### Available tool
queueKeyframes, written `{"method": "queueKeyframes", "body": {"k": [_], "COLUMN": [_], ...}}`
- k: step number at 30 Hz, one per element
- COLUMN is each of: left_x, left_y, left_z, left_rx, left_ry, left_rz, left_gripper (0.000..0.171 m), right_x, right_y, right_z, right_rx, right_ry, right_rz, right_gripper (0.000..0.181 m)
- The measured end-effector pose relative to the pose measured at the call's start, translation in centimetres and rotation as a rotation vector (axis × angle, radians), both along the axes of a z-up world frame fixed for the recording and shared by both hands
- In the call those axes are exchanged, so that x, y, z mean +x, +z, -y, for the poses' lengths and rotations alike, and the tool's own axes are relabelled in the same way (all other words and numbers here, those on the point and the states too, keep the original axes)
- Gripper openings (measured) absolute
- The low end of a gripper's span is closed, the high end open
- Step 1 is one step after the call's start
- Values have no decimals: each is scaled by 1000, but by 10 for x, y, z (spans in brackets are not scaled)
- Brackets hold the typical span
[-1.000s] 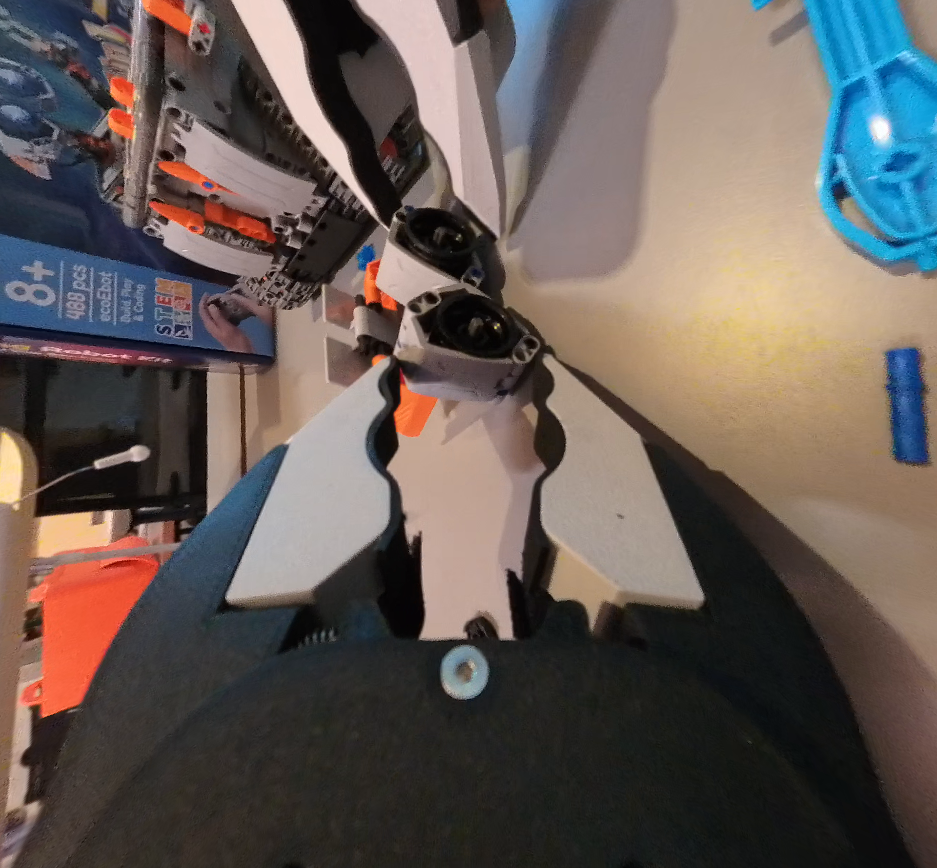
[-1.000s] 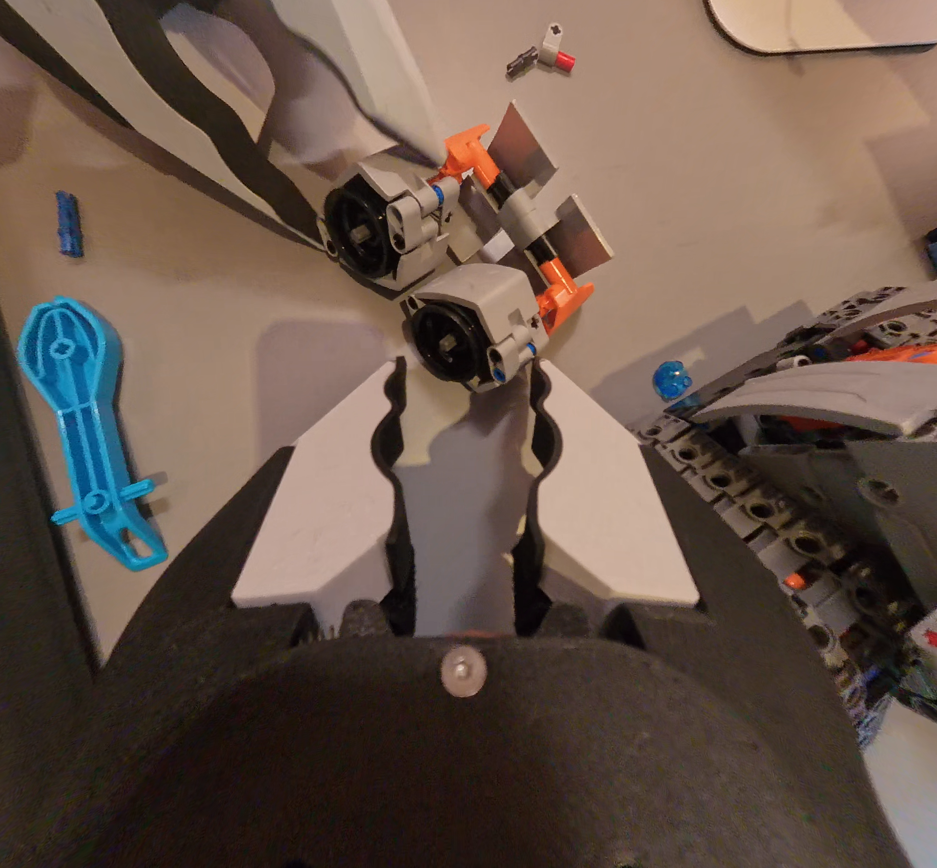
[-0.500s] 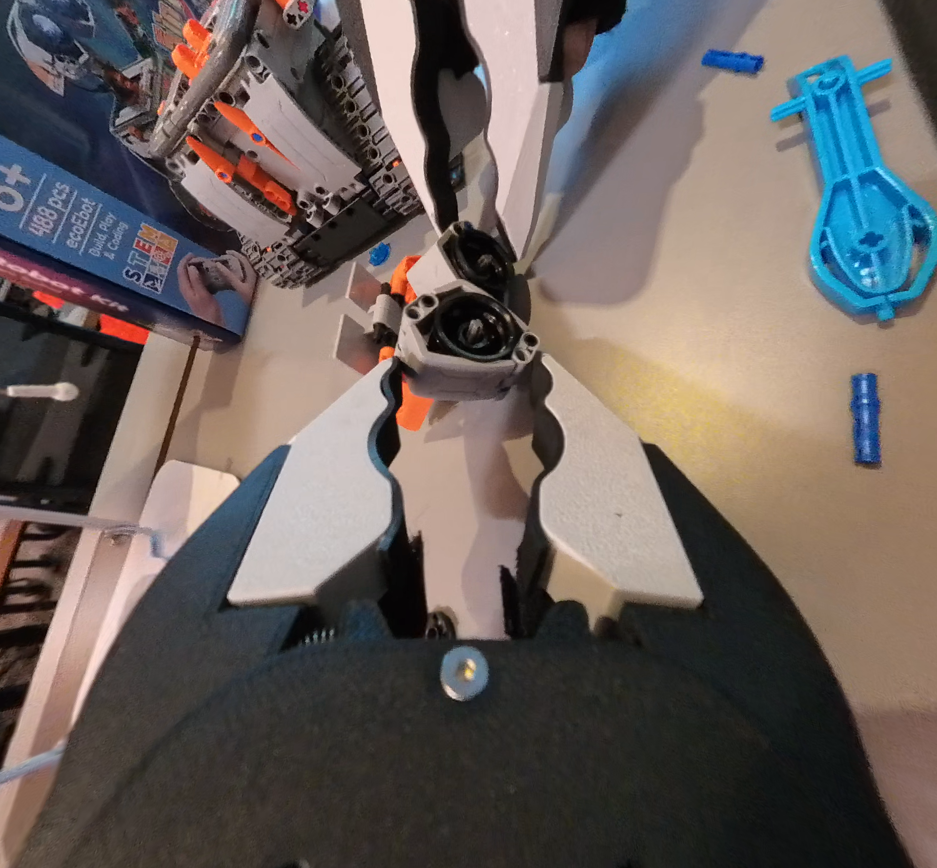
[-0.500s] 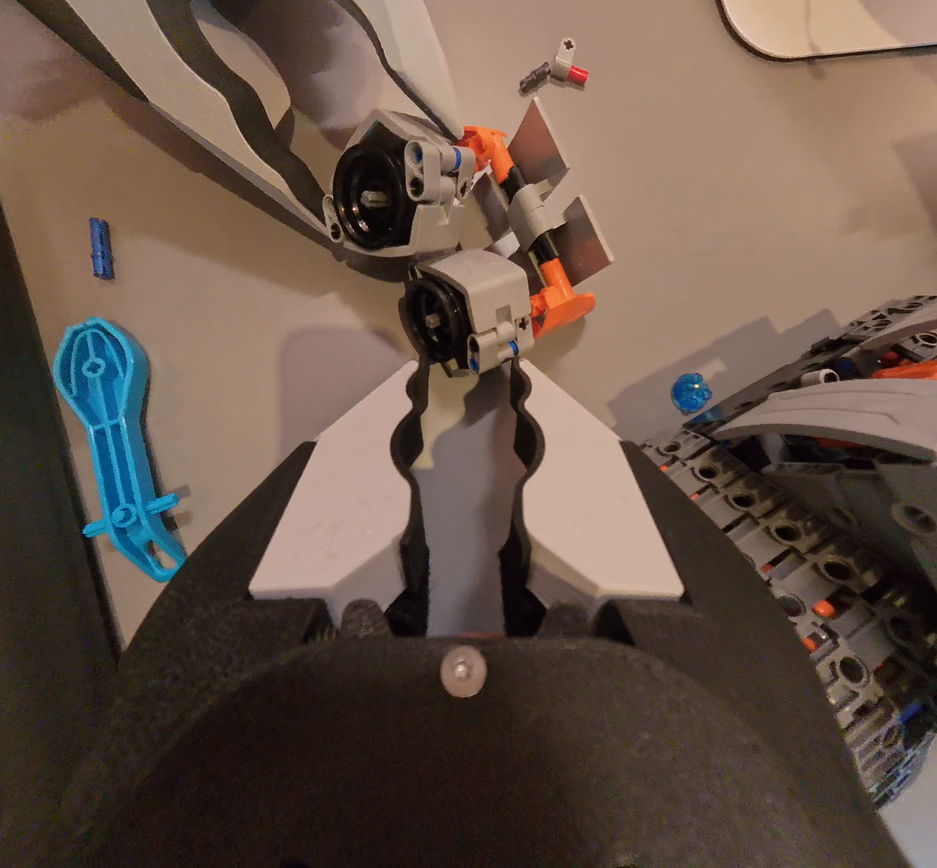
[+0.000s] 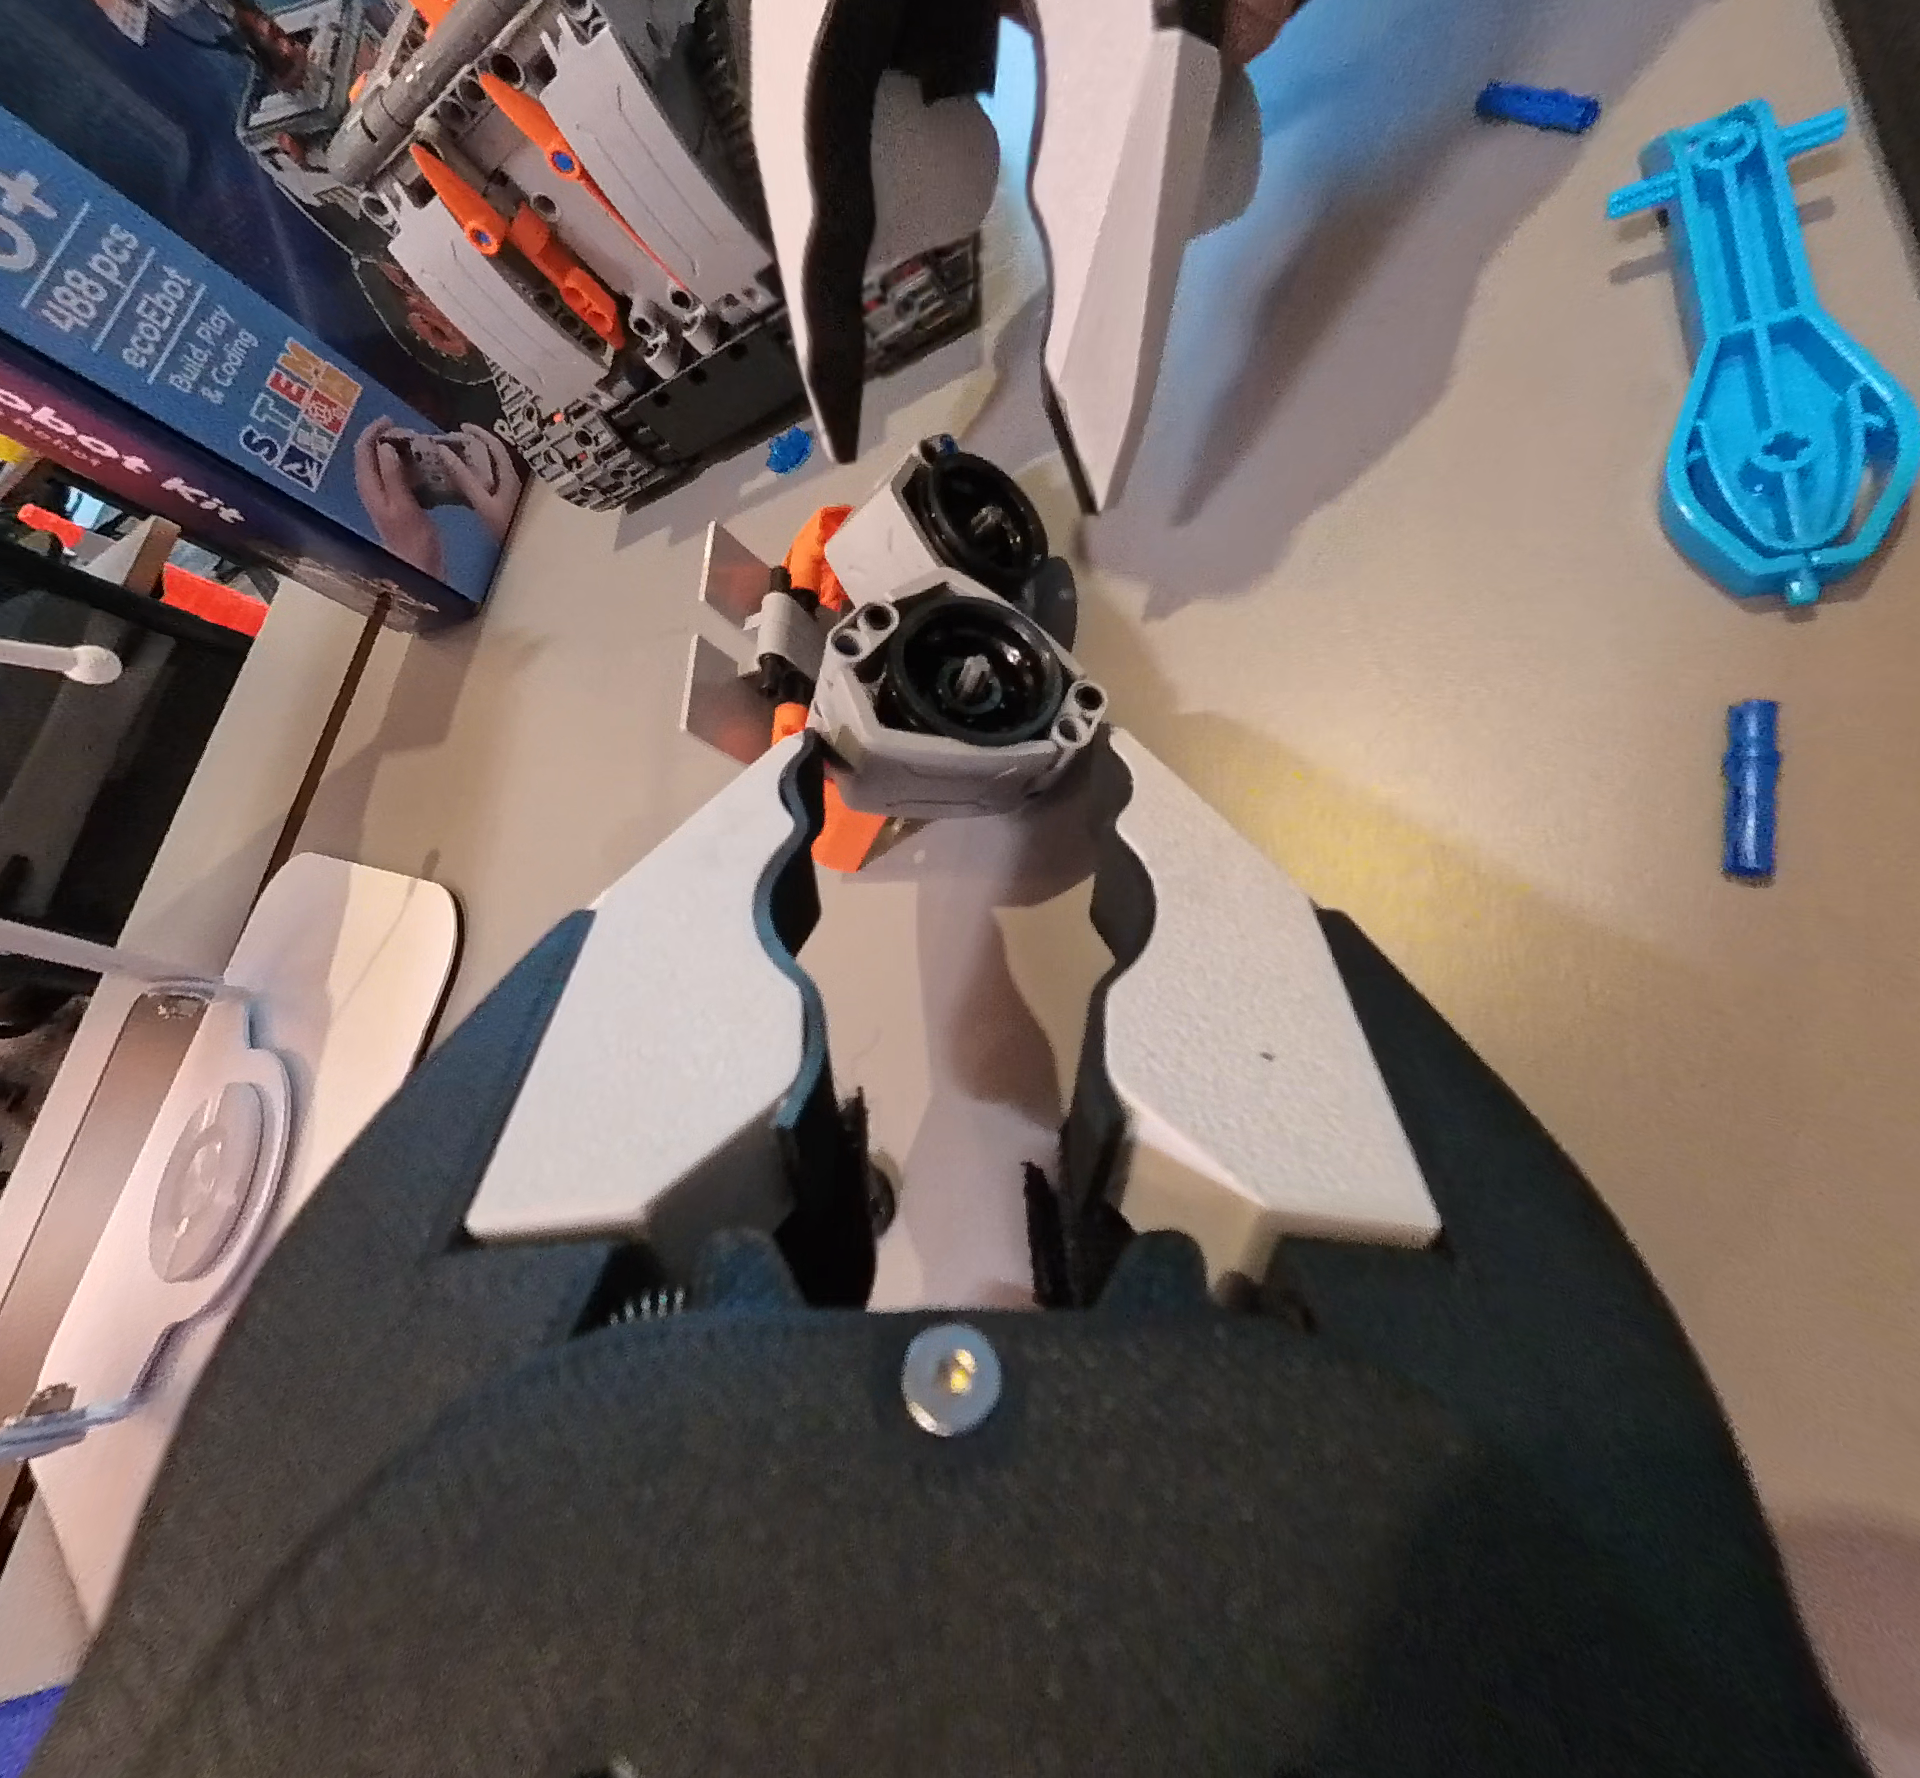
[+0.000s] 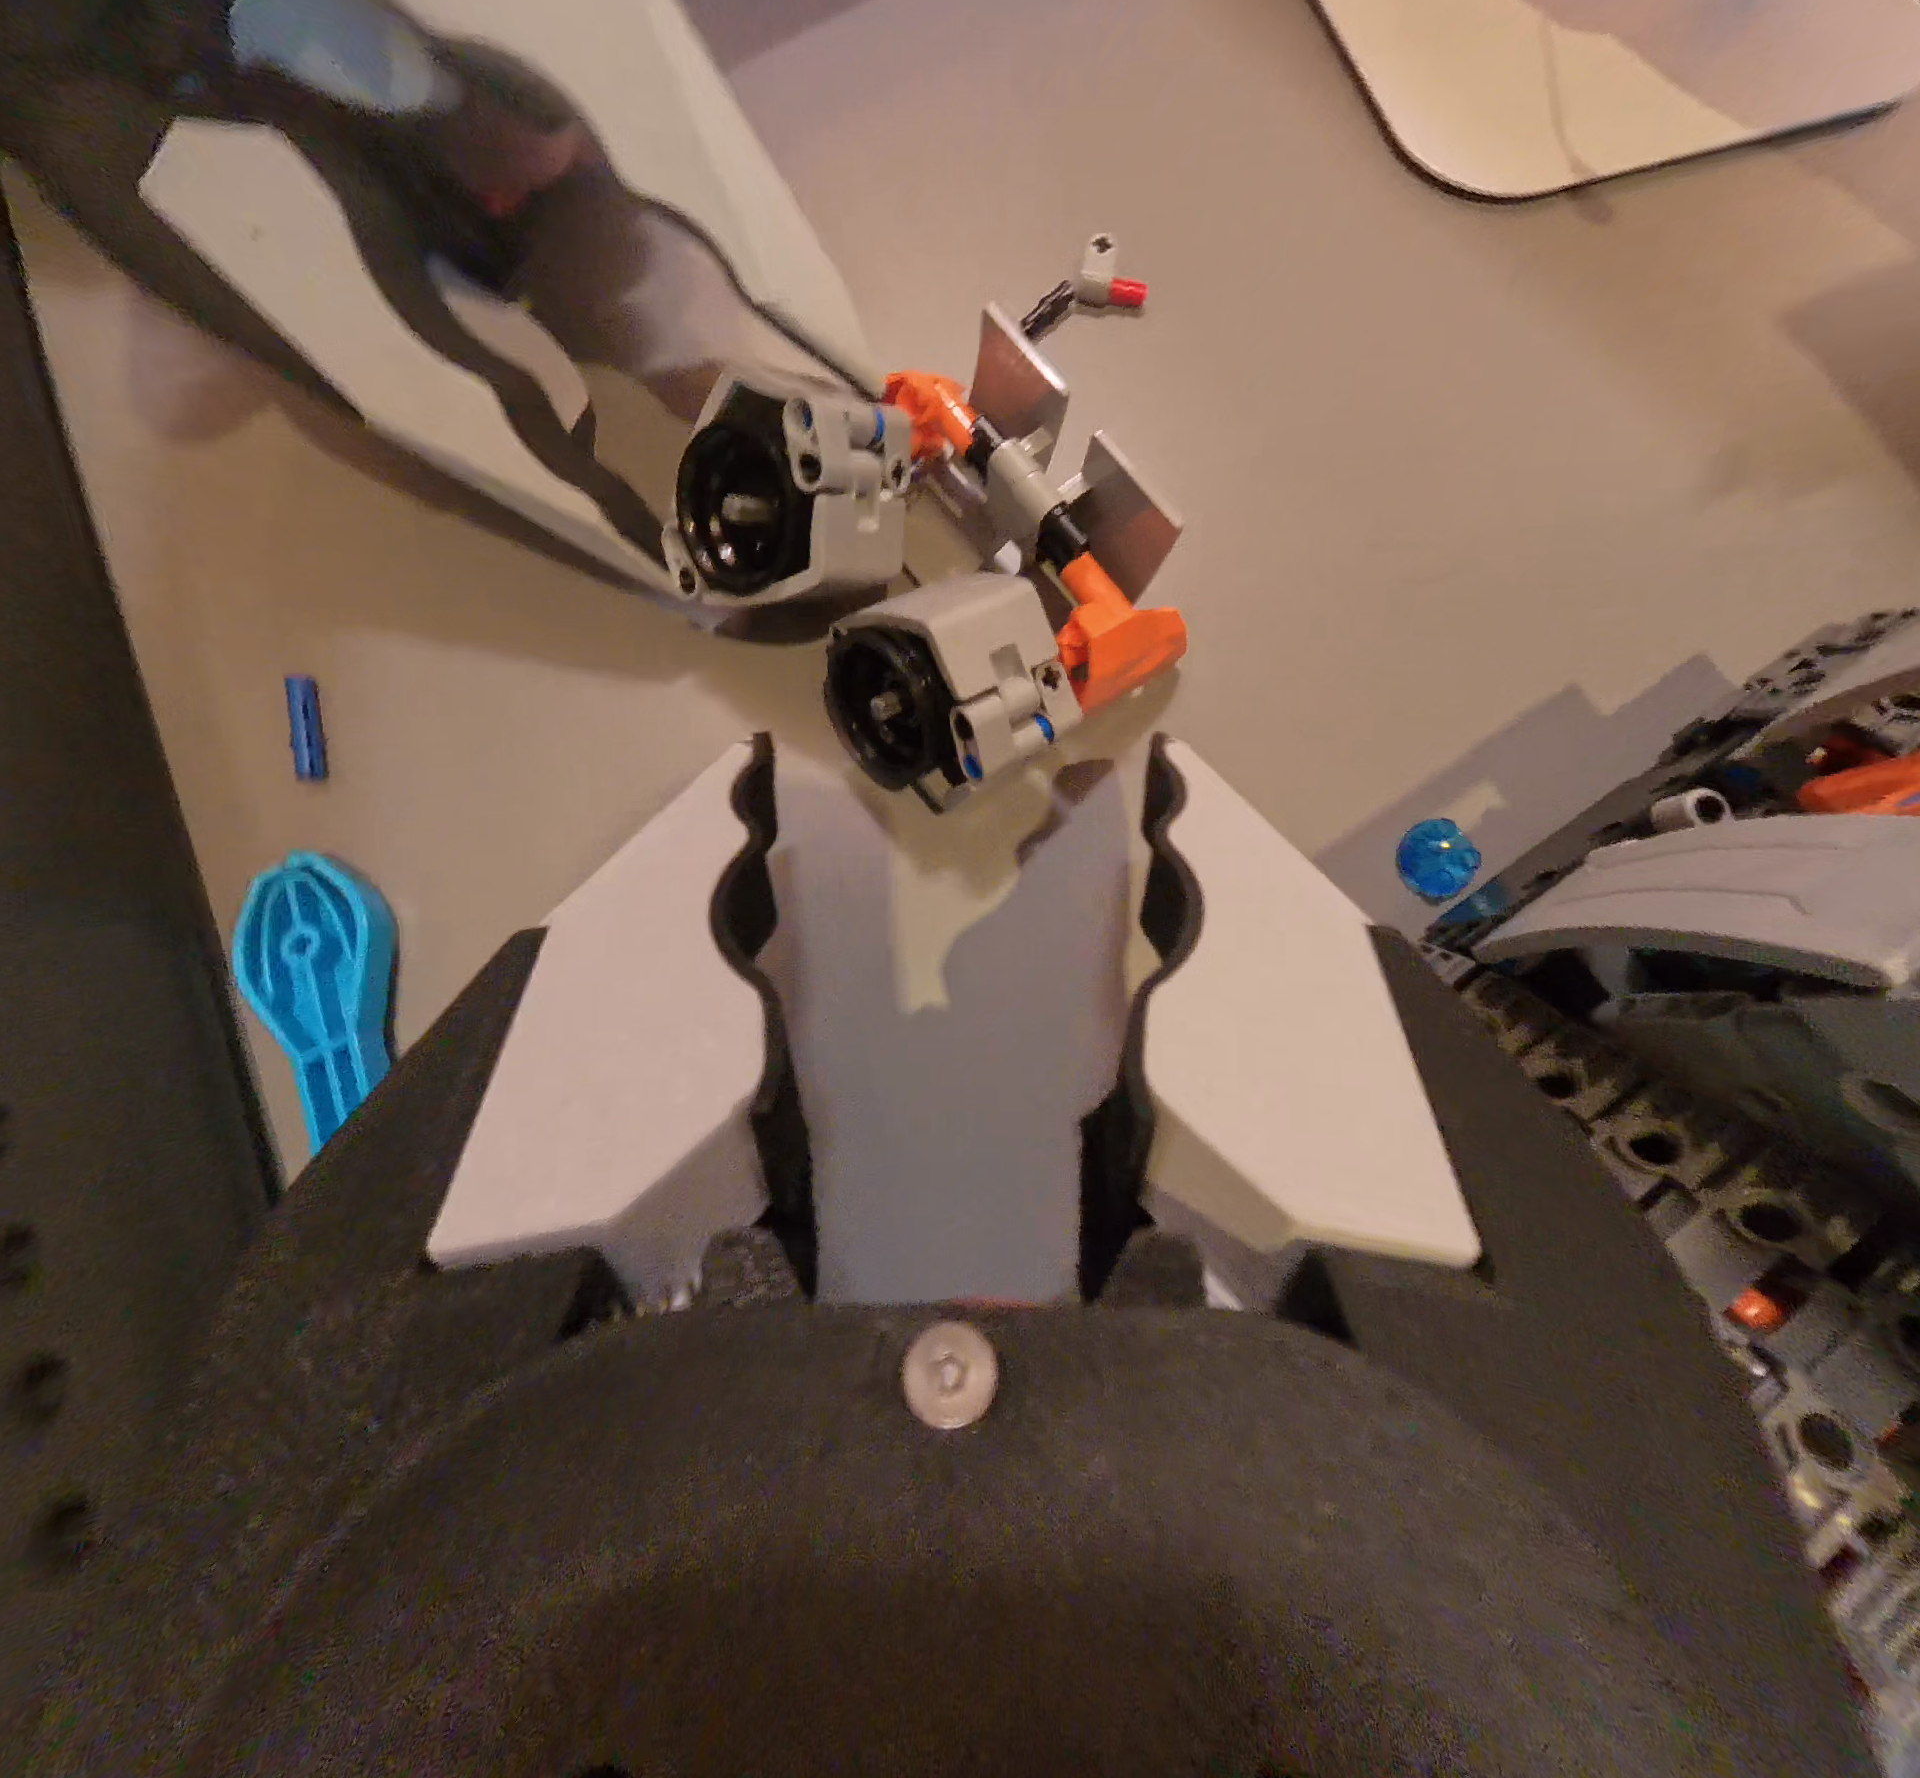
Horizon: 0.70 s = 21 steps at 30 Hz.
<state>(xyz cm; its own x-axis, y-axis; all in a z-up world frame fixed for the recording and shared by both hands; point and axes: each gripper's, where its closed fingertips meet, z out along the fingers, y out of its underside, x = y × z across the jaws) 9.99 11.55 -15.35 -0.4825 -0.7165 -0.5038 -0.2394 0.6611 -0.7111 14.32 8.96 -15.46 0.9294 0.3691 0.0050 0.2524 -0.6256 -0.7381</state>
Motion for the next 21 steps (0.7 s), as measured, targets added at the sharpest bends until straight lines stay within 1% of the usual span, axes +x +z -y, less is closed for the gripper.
{"method": "queueKeyframes", "body": {"k": [1, 3, 5, 7, 9, 11, 12, 15, 21], "left_x": [1, 3, 5, 7, 8, 8, 8, 9, 7], "left_y": [1, 3, 5, 6, 7, 8, 8, 9, 10], "left_z": [0, 0, -3, -4, -4, -5, -5, -7, -1], "left_rx": [-15, -70, -114, -137, -152, -158, -162, -173, -154], "left_ry": [6, 21, 40, 50, 57, 63, 64, 63, 13], "left_rz": [0, -4, -9, -13, -15, -15, -16, -21, -54], "left_gripper": [49, 48, 48, 48, 48, 48, 48, 48, 47], "right_x": [-2, -6, -9, -4, 4, 8, 10, 11, 14], "right_y": [-1, -7, -15, -19, -18, -17, -16, -10, 2], "right_z": [-2, -4, -6, -11, -18, -22, -23, -23, -14], "right_rx": [-10, -33, -56, -59, -45, -32, -26, -14, -27], "right_ry": [-14, -15, -8, -42, -94, -116, -114, -91, 34], "right_rz": [-21, -17, 44, 121, 175, 213, 228, 222, 334], "right_gripper": [74, 74, 73, 74, 65, 57, 52, 50, 49]}}
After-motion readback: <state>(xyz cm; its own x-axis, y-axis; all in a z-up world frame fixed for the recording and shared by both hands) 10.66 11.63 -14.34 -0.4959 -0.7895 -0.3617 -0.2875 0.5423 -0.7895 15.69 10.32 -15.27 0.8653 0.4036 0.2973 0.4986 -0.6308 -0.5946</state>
